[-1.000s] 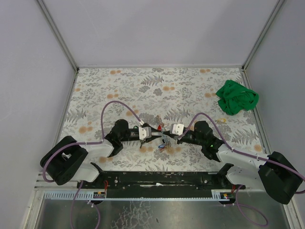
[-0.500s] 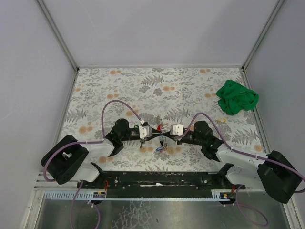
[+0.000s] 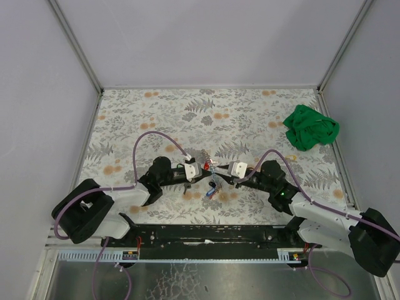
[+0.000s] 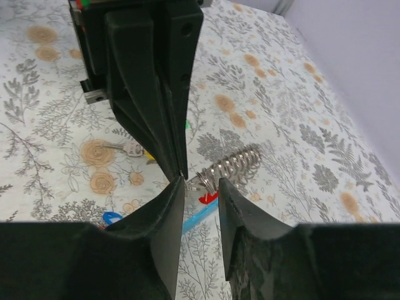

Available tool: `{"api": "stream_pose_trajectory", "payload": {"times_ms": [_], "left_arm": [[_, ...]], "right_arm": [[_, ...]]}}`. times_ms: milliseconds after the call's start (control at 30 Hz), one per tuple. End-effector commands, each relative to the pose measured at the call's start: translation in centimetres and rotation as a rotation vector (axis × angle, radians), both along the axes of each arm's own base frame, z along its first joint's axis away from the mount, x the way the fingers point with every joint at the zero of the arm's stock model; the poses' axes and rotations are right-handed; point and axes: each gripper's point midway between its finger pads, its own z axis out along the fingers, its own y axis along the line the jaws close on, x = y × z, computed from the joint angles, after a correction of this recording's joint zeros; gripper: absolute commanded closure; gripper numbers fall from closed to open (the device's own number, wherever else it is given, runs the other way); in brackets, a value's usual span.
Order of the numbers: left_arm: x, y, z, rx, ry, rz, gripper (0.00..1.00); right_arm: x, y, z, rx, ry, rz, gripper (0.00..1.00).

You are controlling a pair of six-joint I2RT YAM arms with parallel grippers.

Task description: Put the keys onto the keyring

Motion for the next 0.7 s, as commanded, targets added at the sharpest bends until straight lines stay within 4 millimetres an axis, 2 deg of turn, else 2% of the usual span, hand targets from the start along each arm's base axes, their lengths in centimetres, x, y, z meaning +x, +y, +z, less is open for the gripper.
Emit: {"api": "stream_pose_trajectory", "payload": {"times_ms": [0, 267, 667], "left_arm": [[1.4, -0.3, 1.7, -0.037, 0.007, 0.102, 1.00], [1.4, -0.3, 1.8, -0.056, 0.052, 0.145, 1.00], [0.3, -0.7, 1.8, -0.036, 0.032, 0.083, 0.99]], "right_arm": [[1.4, -1.1, 0.9, 0.040, -0.071, -0.108, 0.64], [2.2, -1.6, 0.3, 0.066, -0.086, -0.164, 0.62], [2.8, 0.0, 0.2, 0.105, -0.075, -0.130, 0.66]]}}
